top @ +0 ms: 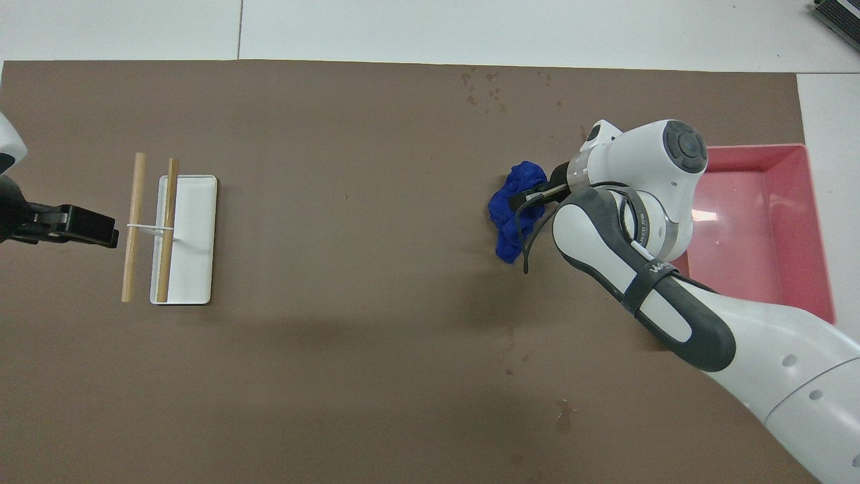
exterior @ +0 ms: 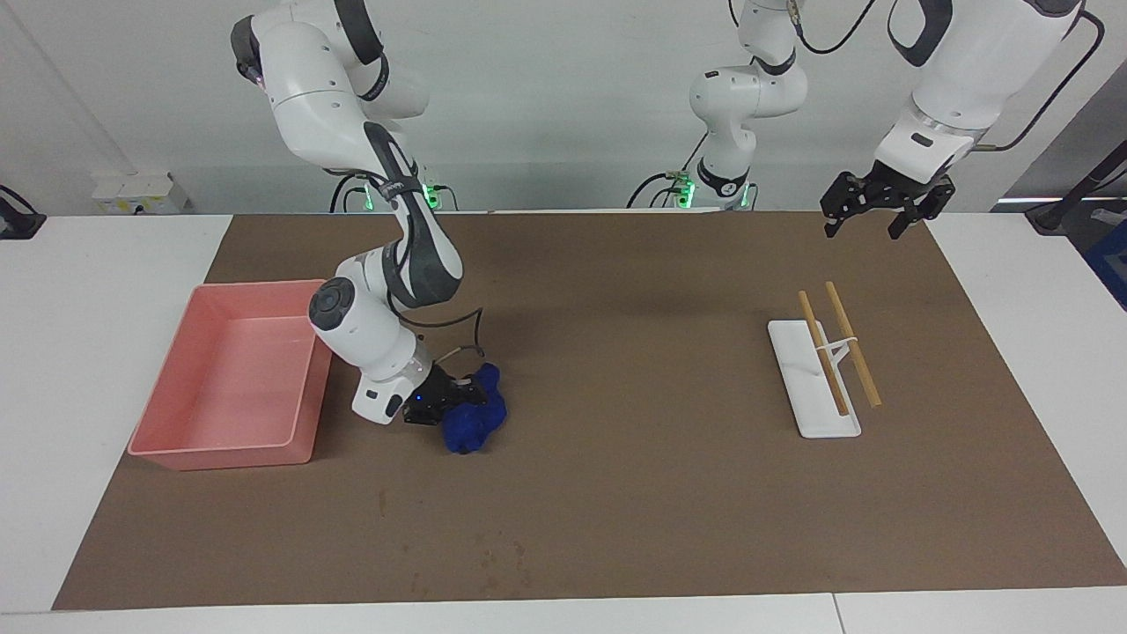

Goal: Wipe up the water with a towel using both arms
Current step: 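Drag the towel across the spill toward the robot with the right gripper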

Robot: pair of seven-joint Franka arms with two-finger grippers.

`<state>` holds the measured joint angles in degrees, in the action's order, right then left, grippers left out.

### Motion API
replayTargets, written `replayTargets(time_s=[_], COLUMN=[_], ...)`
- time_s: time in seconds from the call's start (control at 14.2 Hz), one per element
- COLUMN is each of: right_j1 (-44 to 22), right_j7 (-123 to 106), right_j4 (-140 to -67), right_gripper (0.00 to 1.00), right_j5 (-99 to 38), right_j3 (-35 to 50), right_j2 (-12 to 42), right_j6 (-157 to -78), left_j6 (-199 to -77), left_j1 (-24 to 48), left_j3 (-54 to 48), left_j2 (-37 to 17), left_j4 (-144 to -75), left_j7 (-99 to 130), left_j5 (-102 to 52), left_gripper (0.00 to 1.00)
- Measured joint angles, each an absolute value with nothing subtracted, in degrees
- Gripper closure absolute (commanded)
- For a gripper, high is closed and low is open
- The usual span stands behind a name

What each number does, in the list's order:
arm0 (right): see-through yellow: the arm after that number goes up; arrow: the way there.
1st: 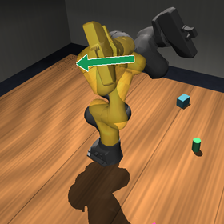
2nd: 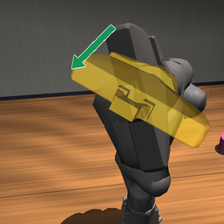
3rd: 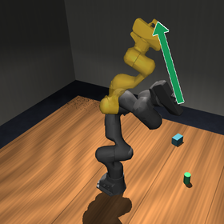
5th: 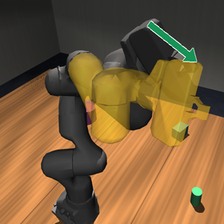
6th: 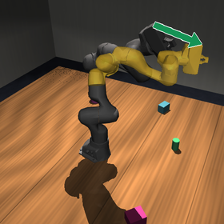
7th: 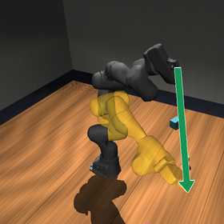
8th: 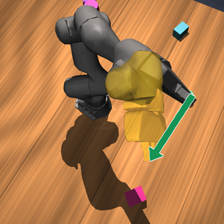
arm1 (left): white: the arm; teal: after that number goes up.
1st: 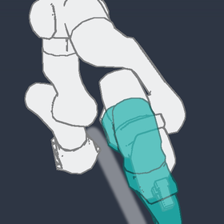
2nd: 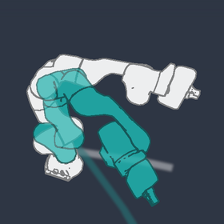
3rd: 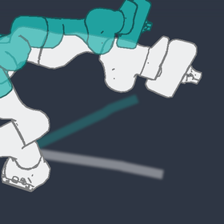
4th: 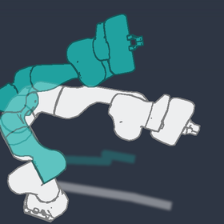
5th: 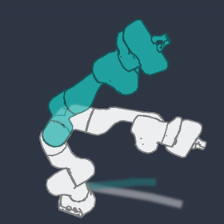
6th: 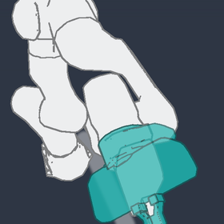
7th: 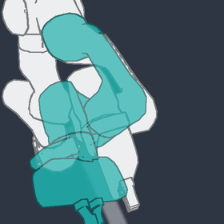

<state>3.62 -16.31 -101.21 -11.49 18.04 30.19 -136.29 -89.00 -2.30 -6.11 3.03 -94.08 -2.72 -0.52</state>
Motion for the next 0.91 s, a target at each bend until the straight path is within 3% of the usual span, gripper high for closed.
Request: replayTargets(time_s=[0.49, 0.91], right_j1=[5.48, 5.32], right_j7=[-20.80, -21.20], right_j4=[-102.20, -102.79], right_gripper=[1.00, 1.00], right_j5=[5.93, 18.17], right_j3=[17.95, 18.11], right_j2=[29.39, 23.46], right_j6=[-129.64, -118.14], left_j6=[-89.00, -89.00], left_j1=[-2.32, -2.32], left_j3=[-6.04, -6.04], left_j2=[3.03, 3.03], left_j4=[-94.08, -94.08], left_j7=[-2.72, -2.72], left_j5=[-0.52, -0.52], left_gripper=[0.00, 0.00])
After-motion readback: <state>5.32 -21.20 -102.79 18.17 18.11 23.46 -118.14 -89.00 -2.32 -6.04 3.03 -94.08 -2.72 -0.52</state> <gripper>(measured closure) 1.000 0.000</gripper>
